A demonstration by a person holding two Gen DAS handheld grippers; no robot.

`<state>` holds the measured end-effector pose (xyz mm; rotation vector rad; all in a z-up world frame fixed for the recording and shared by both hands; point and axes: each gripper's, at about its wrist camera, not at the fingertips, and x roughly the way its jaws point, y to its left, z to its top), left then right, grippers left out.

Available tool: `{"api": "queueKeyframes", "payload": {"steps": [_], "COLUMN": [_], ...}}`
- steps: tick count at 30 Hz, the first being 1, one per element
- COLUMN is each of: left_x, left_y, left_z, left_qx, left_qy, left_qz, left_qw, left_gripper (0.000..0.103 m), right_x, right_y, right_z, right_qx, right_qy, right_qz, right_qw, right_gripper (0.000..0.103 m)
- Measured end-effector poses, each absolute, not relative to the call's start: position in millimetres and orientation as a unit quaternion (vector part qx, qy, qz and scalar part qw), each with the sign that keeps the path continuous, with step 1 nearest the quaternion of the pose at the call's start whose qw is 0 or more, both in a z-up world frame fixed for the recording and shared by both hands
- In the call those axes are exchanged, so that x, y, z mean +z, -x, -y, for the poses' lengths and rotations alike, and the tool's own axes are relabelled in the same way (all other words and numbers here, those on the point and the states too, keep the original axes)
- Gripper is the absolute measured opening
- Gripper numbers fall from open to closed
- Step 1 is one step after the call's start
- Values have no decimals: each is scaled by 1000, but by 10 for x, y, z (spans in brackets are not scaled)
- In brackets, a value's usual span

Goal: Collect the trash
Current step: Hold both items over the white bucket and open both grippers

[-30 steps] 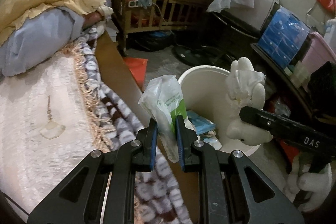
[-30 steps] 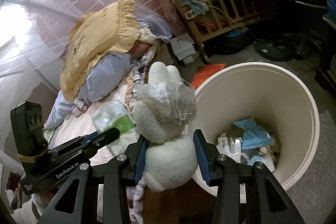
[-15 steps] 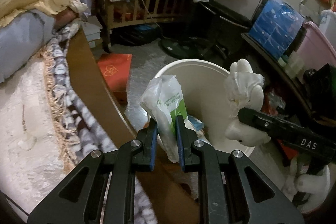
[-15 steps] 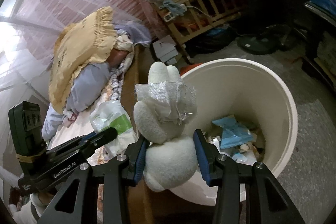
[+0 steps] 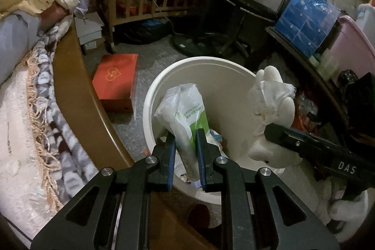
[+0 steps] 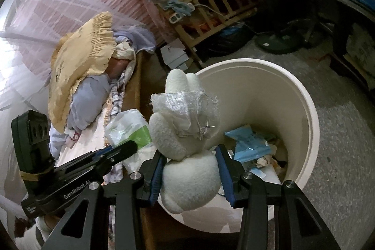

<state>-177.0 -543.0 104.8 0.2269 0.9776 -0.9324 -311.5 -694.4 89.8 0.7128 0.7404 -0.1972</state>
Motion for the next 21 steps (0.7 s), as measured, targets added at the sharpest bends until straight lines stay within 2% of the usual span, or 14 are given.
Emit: {"api": "queueKeyframes", "payload": {"steps": [21], "left_x": [847], "left_y": [1707], "left_z": [5646], "left_qx": [-427], "left_qy": [-114], "left_qz": [-474], "left_qw": [761], "left_gripper": [14], "right_x": [784], "right_y": [3024], "right_z": [6980], "right_qx": [-117], "right_qy": [-324], "right_qz": [-370], "right_qw": [863], "right_gripper": [42]}}
